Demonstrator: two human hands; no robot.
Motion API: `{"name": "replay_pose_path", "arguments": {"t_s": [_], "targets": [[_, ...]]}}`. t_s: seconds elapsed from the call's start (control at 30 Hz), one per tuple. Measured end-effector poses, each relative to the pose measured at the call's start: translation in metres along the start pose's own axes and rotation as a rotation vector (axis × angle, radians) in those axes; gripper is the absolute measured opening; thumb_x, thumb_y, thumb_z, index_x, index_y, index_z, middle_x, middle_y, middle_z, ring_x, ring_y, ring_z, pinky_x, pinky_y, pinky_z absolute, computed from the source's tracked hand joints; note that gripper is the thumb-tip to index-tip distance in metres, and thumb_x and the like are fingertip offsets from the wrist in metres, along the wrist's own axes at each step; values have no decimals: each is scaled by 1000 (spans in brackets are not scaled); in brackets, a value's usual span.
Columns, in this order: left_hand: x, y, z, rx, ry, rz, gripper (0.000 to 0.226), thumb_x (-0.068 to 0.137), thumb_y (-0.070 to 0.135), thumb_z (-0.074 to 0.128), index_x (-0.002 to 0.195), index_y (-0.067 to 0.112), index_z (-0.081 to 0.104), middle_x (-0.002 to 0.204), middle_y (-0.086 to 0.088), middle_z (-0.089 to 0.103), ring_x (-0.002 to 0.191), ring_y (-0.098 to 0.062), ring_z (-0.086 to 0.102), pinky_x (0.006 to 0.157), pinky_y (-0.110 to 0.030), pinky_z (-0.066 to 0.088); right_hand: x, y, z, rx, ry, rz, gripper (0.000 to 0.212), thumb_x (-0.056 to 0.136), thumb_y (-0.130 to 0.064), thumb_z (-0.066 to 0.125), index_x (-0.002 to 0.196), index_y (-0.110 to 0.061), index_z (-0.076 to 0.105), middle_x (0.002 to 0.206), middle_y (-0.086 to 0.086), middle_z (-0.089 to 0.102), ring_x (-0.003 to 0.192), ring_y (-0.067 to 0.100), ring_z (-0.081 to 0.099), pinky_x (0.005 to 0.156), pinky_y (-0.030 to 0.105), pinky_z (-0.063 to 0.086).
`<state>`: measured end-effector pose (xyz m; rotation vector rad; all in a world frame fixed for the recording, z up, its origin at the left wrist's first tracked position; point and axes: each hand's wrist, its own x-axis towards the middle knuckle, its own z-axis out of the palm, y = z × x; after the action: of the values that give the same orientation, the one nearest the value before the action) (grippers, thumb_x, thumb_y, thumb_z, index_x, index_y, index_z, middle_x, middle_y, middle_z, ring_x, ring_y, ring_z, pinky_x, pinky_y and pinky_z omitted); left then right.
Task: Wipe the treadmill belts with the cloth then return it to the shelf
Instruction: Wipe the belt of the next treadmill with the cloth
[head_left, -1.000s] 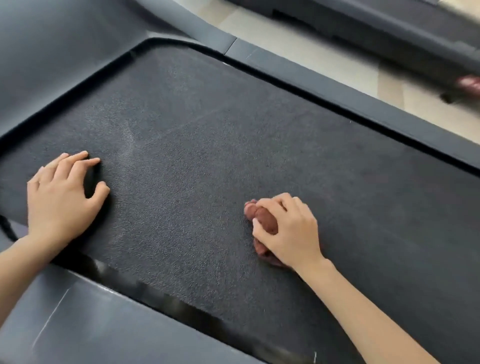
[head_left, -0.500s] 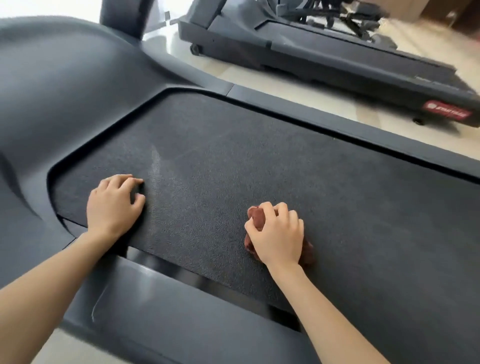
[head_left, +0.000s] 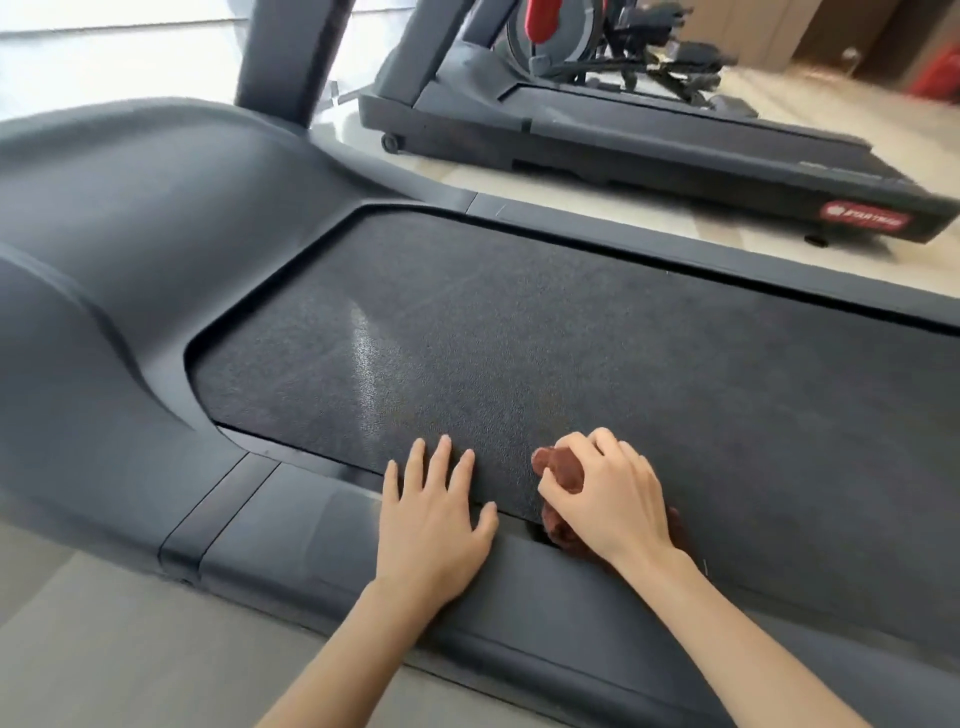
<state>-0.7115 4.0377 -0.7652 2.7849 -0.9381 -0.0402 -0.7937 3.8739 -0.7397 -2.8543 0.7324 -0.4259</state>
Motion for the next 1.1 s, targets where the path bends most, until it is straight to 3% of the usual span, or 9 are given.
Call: {"name": "replay_pose_path", "arguments": {"t_s": [0.13,0.33,0.53,0.6,0.9,1.1], "targets": [[-1,0,-7,-49,-1,25,59,93,50,34,146,27,26,157,2,17,144,-24,6,116,-44,5,-9,-8,-21,30,11,80,31,82,-48,53,100,-23,58,94,3,52,88,30,54,77,37,42],[-17,4,-14,-169,96,271,42,92,39,47,131,23,53,142,6,46,133,-16,36,104,-31,30,-55,-2,-40,-65,39,42,35,82,-50,52,102,-22,56,92,1,50,83,28,54,70,33,35],[-64,17,-14,-159,59,372,47,91,47,35,132,29,51,144,8,43,136,-15,32,113,-37,20,-97,2,-60,-113,46,93,34,81,-49,52,101,-22,55,93,3,50,88,30,54,77,37,41],[-75,20,-14,-142,49,391,44,93,45,39,134,31,47,146,8,40,138,-16,27,114,-38,16,-109,0,-67,-125,26,103,34,81,-49,52,102,-22,55,95,3,50,90,29,53,79,38,41],[-105,71,-15,-231,58,603,38,93,34,46,130,26,52,135,10,50,123,-14,44,93,-30,36,-171,35,-88,-225,26,130,35,82,-51,50,104,-23,54,90,-1,46,86,25,52,73,34,36],[-125,136,-3,-255,47,765,37,93,33,47,125,18,58,128,1,57,122,-21,47,104,-32,27,-225,84,-110,-257,32,259,33,83,-50,51,99,-21,54,87,0,43,85,27,51,68,33,33]]}}
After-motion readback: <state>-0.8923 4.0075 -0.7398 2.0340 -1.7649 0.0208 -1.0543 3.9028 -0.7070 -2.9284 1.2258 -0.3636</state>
